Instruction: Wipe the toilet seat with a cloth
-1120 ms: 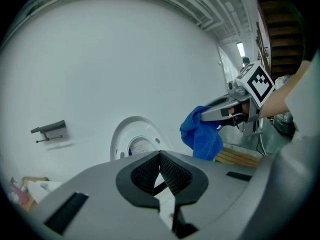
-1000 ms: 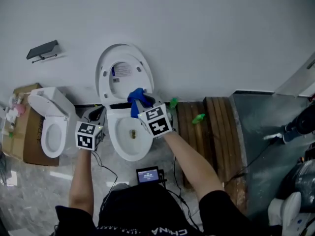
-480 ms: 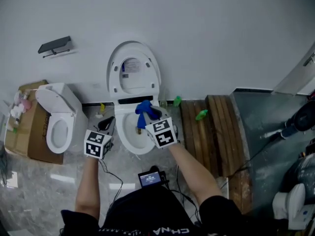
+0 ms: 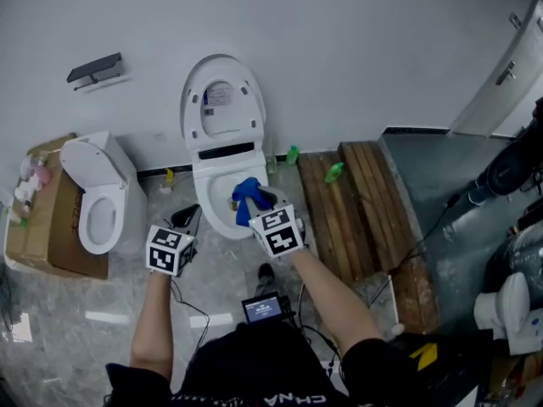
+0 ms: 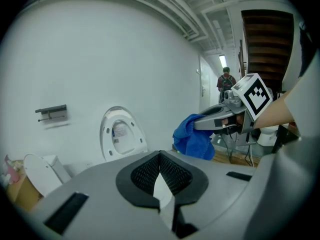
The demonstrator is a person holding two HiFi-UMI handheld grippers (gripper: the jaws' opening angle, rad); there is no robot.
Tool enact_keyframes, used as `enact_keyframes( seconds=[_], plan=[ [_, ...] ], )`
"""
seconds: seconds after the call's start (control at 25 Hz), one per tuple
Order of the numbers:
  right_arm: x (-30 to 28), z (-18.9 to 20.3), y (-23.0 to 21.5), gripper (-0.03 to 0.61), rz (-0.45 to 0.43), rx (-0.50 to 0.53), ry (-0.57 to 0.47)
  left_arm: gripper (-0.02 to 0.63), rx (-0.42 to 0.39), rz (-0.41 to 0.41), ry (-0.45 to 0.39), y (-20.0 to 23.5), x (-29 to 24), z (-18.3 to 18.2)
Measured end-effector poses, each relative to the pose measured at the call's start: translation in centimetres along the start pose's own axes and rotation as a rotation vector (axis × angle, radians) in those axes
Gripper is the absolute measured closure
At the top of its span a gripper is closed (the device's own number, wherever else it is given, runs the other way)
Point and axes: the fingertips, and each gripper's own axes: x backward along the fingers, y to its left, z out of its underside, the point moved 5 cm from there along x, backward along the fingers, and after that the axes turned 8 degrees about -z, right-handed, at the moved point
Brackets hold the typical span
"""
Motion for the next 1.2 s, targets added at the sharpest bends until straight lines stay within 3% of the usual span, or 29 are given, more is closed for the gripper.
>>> enact_keyframes(
  seconds=[0.32, 0.76, 1.0, 1.2],
  plan=[
    [5.2, 3.3, 3.9, 0.517, -0.011, 0.091, 0.07, 0.601, -0.022, 0.02, 0.02, -4.3, 3.8, 1.6],
    [7.4, 7.5, 1.8, 0.517, -0.079, 0.128, 0.154, 0.603, -0.027, -0.022, 0.072, -9.4, 2.9, 2.3],
    [8.5, 7.7, 1.5, 0.517, -0.106, 0.142, 0.148, 0.603, -0.055, -0.08, 0.088, -10.6, 2.6, 2.1],
    [8.9, 8.2, 1.9, 0.517, -0.128, 0.15, 0.154, 0.603, -0.055, -0.08, 0.089, -11.8, 2.9, 2.2]
  ],
)
